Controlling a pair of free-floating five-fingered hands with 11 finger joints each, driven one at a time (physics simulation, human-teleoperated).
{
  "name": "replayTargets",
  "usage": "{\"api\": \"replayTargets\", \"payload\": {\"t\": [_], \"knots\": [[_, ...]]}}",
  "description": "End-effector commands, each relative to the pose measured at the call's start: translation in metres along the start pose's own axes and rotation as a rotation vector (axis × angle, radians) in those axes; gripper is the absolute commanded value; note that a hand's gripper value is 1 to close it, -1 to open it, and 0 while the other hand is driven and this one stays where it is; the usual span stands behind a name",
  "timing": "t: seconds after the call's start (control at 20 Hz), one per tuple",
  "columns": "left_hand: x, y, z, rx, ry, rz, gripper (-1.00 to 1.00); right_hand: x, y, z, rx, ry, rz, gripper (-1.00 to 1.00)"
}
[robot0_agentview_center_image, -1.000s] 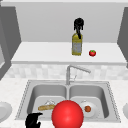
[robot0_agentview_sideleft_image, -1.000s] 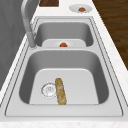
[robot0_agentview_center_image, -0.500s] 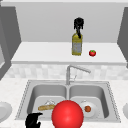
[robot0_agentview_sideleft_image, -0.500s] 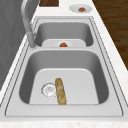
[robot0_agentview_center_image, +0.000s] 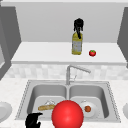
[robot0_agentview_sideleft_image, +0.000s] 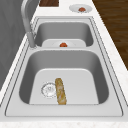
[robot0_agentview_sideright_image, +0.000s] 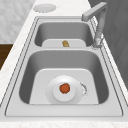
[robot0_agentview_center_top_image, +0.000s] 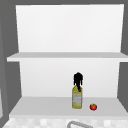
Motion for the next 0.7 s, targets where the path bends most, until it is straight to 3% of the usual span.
{"api": "replayTargets", "payload": {"t": [0.0,0.3,0.65], "knots": [[0.000,0.000,0.000,0.000,0.000,0.000,0.00,-0.008,0.000,-0.015,0.021,-0.023,-0.019,-1.00],[0.000,0.000,0.000,0.000,0.000,0.000,0.00,-0.008,-0.003,-0.021,0.057,-0.017,-0.015,-1.00],[0.000,0.000,0.000,0.000,0.000,0.000,0.00,0.003,-0.001,-0.017,0.050,0.004,-0.021,-1.00]]}}
